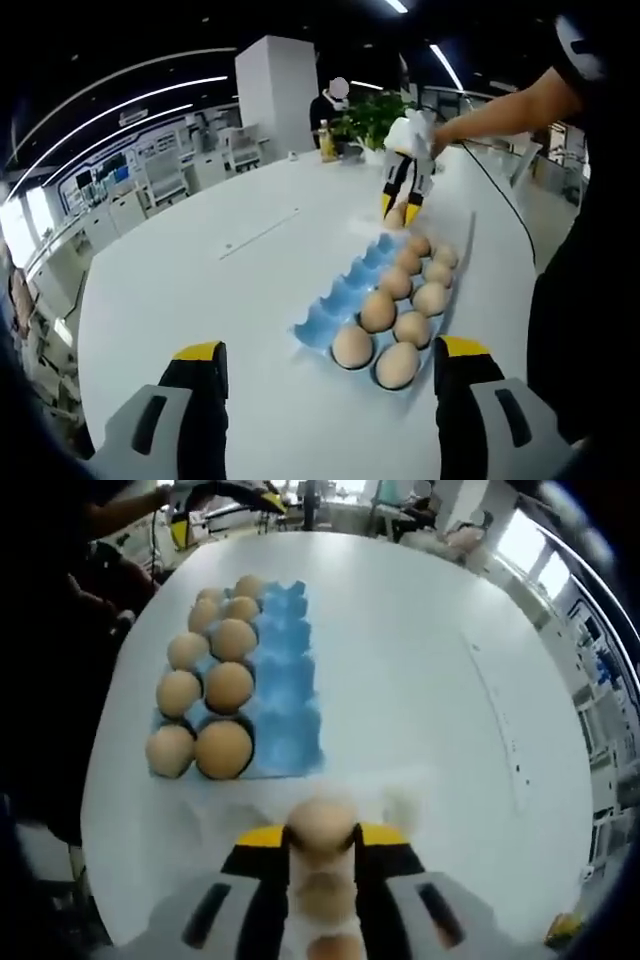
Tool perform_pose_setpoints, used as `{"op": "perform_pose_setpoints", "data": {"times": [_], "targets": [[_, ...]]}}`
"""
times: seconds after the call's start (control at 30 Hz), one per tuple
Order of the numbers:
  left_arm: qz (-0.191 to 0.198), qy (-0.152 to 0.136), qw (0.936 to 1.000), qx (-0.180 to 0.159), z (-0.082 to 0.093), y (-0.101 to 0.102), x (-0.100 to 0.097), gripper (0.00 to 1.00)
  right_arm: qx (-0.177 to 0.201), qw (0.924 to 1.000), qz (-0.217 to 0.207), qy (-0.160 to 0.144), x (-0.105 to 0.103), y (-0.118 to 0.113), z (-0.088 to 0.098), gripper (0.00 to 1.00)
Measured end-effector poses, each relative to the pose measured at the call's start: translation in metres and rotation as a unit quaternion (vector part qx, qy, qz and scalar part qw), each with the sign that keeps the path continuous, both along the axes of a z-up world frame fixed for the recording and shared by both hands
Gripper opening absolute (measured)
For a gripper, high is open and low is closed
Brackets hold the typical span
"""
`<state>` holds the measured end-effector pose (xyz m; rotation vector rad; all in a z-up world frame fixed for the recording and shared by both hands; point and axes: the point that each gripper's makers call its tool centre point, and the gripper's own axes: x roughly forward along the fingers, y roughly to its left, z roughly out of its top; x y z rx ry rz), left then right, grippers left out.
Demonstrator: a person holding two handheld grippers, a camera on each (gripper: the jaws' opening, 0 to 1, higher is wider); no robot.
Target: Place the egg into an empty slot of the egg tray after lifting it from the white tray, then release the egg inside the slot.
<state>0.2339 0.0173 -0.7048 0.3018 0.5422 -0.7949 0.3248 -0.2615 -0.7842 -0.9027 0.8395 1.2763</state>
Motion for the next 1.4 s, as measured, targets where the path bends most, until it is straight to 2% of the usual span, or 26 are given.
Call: {"op": "perform_pose_setpoints", "data": {"times": [0.1, 0.13, 0.2, 0.33, 0.67, 0.77, 1.4], "targets": [[0.006, 0.0, 1.0, 0.0, 0.0, 0.005, 0.0, 0.87, 0.024, 0.9996, -0.013, -0.011, 0.003, -0.002, 0.017, 0.24], [0.006, 0.001, 1.0, 0.001, -0.001, 0.005, 0.0, 0.87, 0.026, 0.9995, -0.02, -0.001, 0.001, -0.005, 0.022, 0.24], [0.005, 0.003, 1.0, 0.002, -0.003, 0.006, -0.001, 0.87, 0.027, 0.9994, -0.019, -0.011, 0.002, -0.008, 0.026, 0.24], [0.001, 0.005, 1.0, 0.002, -0.005, 0.004, -0.002, 0.89, 0.036, 0.9989, -0.03, -0.003, -0.001, -0.009, 0.029, 0.24], [-0.002, 0.006, 0.9999, 0.007, -0.007, 0.004, -0.001, 0.92, 0.036, 0.999, -0.024, -0.008, -0.007, -0.006, 0.034, 0.24], [-0.003, 0.005, 1.0, 0.005, -0.007, 0.003, -0.001, 0.92, 0.047, 0.9985, -0.027, -0.004, -0.009, 0.0, 0.037, 0.24], [-0.002, -0.002, 1.0, -0.001, -0.008, 0.006, 0.0, 0.92, 0.06, 0.998, 0.021, -0.001, -0.016, 0.054, 0.038, 0.24]]}}
